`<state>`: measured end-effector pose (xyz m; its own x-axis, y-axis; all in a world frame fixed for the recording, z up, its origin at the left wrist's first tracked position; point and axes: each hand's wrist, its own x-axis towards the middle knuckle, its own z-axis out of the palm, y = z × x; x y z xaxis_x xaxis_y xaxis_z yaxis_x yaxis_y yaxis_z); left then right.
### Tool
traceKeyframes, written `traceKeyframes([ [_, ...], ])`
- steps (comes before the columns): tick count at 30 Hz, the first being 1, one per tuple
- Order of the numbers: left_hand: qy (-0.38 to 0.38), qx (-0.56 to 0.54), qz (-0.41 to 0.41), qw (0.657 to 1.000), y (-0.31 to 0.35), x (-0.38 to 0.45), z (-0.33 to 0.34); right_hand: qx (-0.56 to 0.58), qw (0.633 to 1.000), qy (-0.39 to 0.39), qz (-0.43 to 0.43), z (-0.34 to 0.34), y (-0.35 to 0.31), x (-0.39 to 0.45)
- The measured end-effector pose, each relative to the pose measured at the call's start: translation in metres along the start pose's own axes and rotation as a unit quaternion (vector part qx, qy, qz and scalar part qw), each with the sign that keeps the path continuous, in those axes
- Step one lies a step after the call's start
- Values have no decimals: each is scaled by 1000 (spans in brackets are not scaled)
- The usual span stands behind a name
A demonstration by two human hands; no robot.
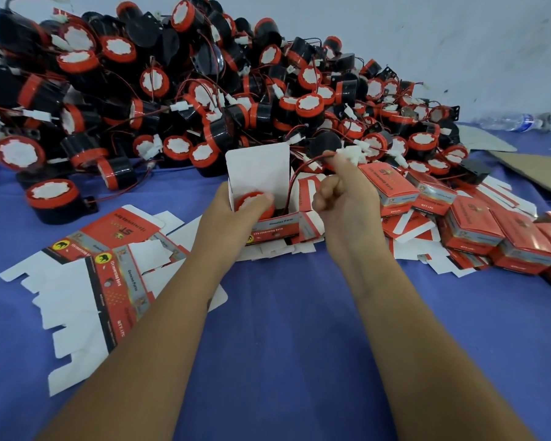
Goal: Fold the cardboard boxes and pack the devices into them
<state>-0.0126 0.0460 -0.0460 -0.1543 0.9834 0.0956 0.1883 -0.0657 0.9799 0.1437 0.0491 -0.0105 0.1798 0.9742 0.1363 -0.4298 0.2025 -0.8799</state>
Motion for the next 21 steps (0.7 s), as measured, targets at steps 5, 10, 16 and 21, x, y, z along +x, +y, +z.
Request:
traceKeyframes([
  [5, 0, 42, -1, 999, 1, 1, 0, 164, 984, -66, 29, -1, -7, -4],
  [10, 1, 47, -4, 999, 0, 1, 0, -76, 989, -101, -81, 4, -10, -10],
  [16, -15, 46, 13, 999, 2, -1, -1, -477, 837, -71, -260, 13, 17, -11],
  [21, 1, 41, 32, 999, -2, -1, 0, -600, 667, -30, -441, 5, 26, -10],
])
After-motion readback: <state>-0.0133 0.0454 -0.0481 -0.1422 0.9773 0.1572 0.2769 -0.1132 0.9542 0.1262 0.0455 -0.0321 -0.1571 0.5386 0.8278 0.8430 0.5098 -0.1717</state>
